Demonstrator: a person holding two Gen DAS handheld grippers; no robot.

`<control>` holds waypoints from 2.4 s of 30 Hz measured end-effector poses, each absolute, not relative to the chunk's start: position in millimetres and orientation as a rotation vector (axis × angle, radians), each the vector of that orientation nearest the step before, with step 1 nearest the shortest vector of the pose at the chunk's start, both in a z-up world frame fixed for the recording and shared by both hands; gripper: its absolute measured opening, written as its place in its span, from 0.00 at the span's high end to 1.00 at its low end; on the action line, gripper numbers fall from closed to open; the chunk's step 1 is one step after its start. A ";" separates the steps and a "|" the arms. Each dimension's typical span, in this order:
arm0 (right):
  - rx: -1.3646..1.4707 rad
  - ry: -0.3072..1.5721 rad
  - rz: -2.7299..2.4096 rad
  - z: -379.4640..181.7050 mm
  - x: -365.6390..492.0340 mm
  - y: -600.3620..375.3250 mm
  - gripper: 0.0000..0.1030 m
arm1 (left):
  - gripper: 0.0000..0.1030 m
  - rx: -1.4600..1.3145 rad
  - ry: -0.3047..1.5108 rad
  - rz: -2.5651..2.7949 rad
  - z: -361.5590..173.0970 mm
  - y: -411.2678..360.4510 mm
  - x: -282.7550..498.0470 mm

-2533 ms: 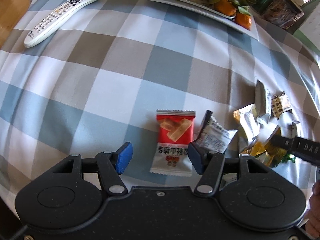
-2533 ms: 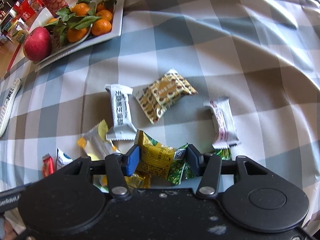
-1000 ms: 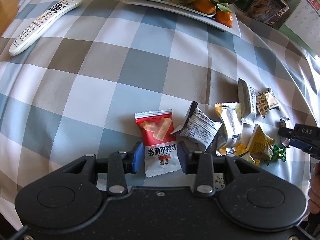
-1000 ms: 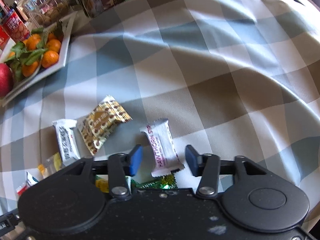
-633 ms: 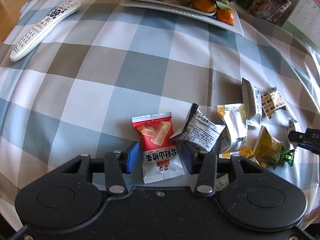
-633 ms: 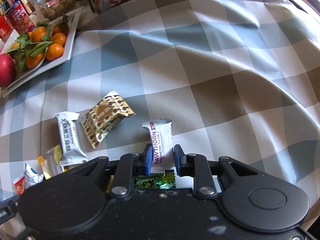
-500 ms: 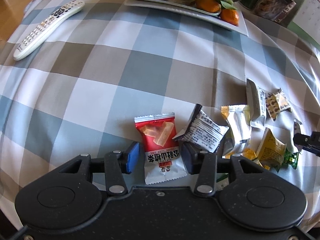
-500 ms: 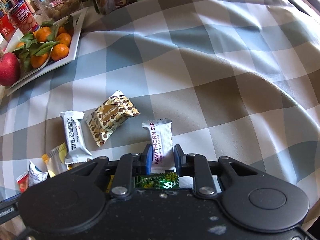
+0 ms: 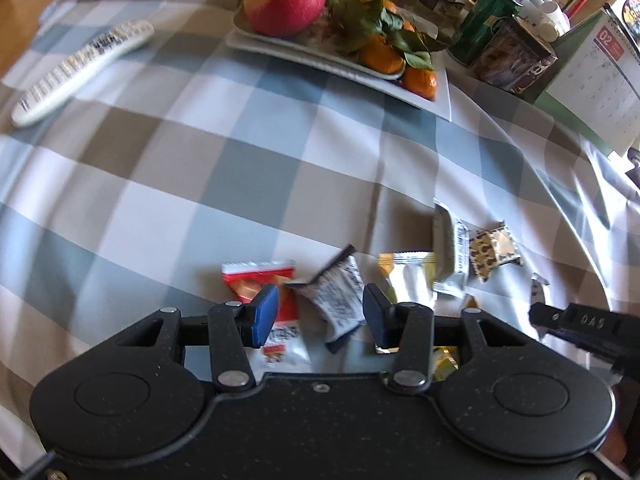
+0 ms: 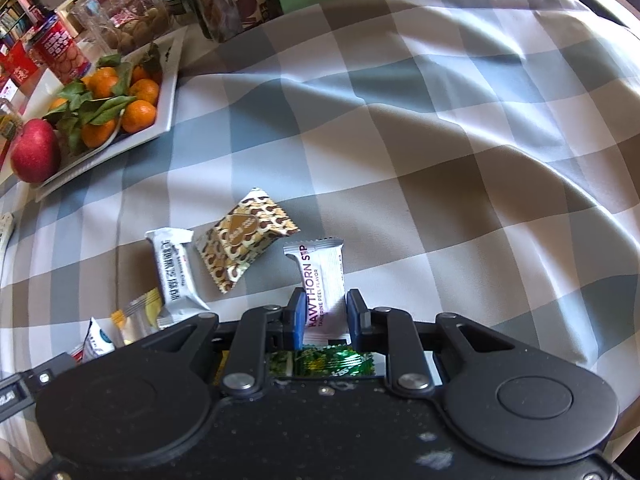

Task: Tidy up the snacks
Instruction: 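Close the left tool on the white packet and lift it, then carry both held packets over the gold tray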

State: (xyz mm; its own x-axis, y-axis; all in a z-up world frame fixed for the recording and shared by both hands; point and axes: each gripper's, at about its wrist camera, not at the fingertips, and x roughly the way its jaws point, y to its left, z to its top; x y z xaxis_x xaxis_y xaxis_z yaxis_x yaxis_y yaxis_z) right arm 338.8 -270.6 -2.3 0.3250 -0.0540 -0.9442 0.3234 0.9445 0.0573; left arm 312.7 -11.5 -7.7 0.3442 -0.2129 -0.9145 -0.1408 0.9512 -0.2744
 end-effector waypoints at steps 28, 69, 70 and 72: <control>0.197 1.215 -0.174 3.1 336.1 -253.1 0.78 | 0.48 -0.350 1.282 -0.018 -29.4 -38.0 326.1; 0.351 1.165 -0.068 48.6 227.1 -248.6 0.78 | 0.63 -0.182 1.224 -0.126 52.9 -16.3 190.4; 0.348 1.157 -0.067 51.5 216.4 -245.5 0.78 | 0.63 -0.176 1.221 -0.122 55.0 -15.1 178.6; 0.335 1.139 -0.070 57.4 191.7 -237.8 0.78 | 0.63 -0.158 1.218 -0.114 58.3 -14.0 159.3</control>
